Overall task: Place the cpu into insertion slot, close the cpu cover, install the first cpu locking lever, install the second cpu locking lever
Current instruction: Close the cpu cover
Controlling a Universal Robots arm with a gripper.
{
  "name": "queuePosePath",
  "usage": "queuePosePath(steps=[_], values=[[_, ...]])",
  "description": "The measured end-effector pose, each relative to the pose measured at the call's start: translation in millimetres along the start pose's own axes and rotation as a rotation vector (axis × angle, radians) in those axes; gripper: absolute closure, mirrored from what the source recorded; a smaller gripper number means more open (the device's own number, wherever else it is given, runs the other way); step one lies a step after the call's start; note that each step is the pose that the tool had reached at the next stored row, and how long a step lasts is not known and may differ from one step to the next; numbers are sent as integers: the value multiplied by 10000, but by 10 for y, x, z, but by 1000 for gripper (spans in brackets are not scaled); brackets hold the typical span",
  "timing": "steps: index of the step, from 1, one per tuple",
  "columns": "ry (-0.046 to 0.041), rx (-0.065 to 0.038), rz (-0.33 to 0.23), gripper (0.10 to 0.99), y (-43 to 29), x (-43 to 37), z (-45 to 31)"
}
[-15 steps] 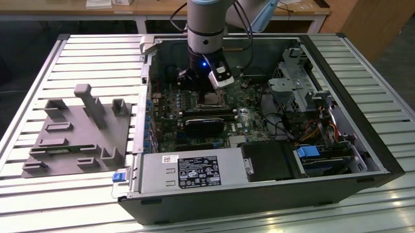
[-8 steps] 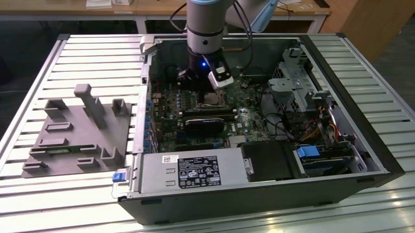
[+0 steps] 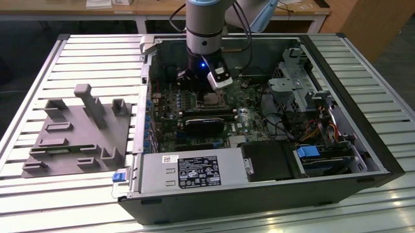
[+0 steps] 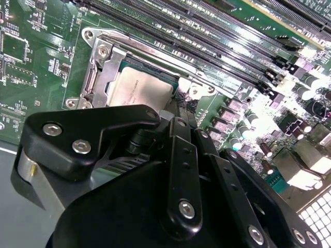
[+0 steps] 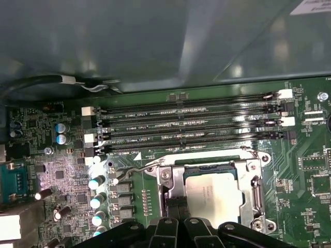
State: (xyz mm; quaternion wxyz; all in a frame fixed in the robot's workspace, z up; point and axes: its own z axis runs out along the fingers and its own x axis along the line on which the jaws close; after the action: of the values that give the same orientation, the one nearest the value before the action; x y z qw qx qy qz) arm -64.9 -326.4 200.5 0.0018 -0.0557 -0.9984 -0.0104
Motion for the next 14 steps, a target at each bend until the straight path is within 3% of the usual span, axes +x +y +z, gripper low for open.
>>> queuePosePath(steps=[14], values=[[-1, -3, 0, 980, 2, -14, 10]])
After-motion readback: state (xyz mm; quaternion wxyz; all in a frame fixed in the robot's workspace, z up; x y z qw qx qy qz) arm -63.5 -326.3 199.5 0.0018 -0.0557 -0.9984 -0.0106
